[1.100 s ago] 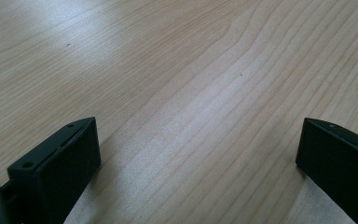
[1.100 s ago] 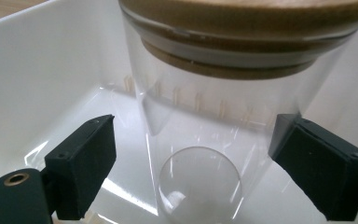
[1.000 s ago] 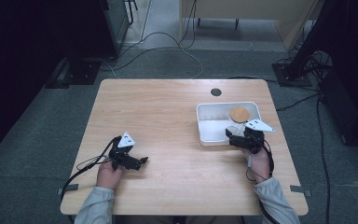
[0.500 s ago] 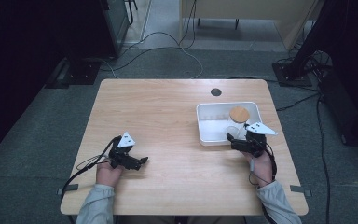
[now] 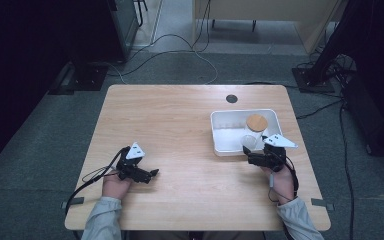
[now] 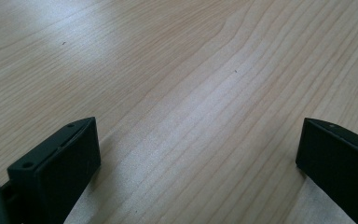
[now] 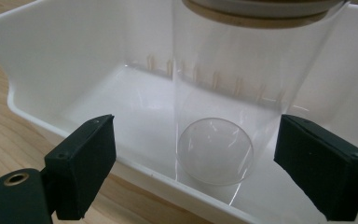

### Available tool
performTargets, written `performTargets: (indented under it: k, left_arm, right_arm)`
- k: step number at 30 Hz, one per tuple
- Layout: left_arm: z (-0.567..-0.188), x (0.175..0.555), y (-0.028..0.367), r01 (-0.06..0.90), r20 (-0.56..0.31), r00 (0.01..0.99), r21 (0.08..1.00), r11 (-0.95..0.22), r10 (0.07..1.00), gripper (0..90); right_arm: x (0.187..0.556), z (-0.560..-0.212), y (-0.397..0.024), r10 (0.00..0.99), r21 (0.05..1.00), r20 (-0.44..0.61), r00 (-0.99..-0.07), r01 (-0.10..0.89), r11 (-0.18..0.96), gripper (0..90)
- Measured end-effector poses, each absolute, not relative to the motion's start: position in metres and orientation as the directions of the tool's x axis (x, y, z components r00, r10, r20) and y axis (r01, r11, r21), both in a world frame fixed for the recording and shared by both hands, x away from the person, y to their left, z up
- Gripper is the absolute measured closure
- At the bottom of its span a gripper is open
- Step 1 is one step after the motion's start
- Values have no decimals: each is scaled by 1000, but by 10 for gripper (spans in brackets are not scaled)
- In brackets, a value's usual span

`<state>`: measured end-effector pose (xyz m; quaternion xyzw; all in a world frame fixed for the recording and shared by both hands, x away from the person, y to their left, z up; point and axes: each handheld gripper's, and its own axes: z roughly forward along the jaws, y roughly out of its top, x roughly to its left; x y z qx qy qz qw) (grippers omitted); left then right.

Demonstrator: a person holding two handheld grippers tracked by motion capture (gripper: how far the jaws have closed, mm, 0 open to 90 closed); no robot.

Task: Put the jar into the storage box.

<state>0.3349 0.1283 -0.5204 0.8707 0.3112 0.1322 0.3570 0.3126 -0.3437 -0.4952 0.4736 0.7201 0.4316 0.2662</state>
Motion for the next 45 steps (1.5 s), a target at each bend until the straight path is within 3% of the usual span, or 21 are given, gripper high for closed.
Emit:
performTargets:
  k: [45]
  left_arm:
    - [-520,338,128,437,6,784,705,-559,621,0]
  right_arm:
    - [279,-485,-340,844,791,-6,-536,514,332,125]
